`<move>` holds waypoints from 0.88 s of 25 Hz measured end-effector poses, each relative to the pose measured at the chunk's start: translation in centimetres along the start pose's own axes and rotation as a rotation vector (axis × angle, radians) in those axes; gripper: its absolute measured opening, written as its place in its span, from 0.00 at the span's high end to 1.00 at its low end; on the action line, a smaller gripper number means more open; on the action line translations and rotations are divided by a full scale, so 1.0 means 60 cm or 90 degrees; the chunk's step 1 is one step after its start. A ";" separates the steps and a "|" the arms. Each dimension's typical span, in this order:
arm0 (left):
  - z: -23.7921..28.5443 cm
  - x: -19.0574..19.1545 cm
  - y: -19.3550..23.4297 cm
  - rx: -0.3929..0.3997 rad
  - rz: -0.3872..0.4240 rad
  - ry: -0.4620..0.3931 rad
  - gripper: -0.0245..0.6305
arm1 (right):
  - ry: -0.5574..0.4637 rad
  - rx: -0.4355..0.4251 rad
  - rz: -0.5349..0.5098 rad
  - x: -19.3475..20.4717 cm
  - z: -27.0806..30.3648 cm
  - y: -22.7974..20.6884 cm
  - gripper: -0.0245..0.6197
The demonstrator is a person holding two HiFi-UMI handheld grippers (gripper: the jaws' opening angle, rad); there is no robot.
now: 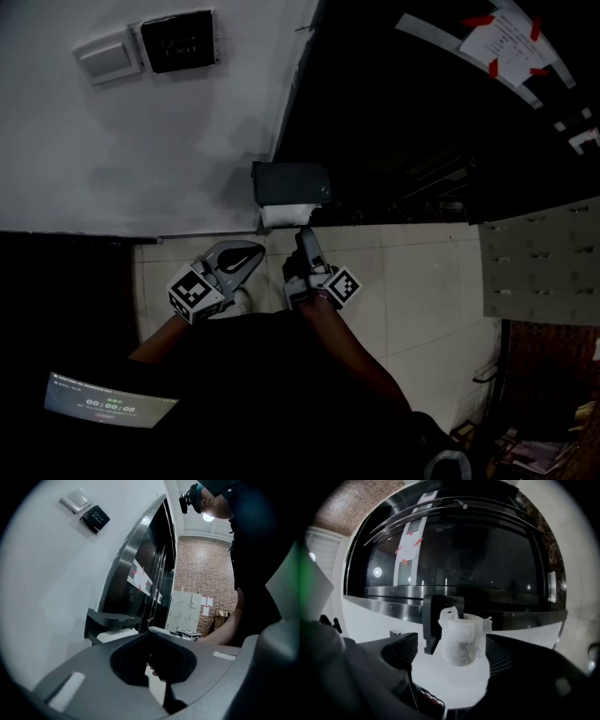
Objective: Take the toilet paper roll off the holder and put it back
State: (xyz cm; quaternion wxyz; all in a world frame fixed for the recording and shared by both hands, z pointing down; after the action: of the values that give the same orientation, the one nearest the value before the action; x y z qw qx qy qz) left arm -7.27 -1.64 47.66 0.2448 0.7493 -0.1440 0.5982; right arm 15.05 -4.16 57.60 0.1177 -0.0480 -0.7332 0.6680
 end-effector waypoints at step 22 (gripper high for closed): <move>0.003 -0.006 0.000 -0.002 0.008 -0.009 0.96 | 0.247 -0.380 -0.833 -0.020 -0.001 0.209 0.88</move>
State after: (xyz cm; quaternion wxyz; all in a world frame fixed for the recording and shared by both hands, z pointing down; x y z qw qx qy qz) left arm -7.23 -1.74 47.29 0.2413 0.7521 -0.1518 0.5942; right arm 15.12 -3.05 45.03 0.6004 0.2513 -0.7284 0.2138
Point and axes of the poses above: the fingertips, and each gripper's own axes: z forward along the fingers, y to its left, x out of its underside, the point moved 9 cm from there along -z, backward along the fingers, and after that the axes turned 15 degrees about -y, right-handed, at the moved point
